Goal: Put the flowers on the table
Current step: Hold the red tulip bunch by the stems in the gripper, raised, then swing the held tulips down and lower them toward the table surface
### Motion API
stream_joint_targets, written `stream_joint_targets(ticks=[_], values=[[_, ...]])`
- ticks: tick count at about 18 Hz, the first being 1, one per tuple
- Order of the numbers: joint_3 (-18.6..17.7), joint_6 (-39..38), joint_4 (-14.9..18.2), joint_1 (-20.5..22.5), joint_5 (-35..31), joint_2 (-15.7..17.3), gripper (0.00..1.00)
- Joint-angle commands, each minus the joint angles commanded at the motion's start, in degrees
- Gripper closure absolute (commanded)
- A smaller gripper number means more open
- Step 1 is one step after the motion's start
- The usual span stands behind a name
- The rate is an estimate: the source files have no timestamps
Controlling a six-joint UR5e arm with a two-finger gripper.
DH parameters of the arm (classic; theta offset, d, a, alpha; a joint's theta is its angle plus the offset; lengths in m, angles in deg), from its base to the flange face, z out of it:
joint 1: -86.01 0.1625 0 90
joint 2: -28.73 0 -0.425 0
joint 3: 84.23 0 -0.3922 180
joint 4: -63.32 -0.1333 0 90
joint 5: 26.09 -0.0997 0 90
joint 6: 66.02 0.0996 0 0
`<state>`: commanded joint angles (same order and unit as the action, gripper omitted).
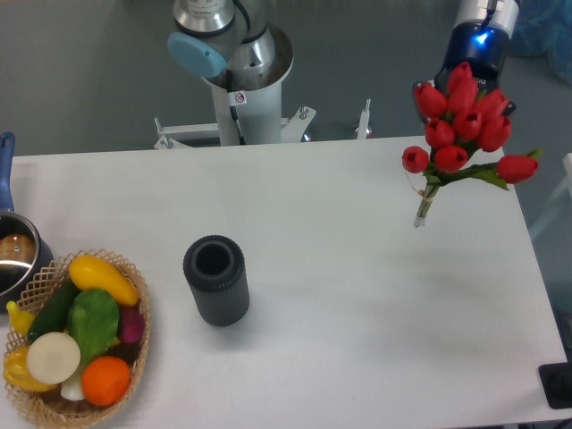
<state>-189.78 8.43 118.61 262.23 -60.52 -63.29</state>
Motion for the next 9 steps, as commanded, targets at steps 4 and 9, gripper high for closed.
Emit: stream_joint_targets(ticks=[4, 9], values=[[0.5, -1.6, 0.0, -3.3, -9.6, 0.0, 0.72], [2.0, -4.9, -0.2, -8.3, -20.7, -1.8, 0.73]])
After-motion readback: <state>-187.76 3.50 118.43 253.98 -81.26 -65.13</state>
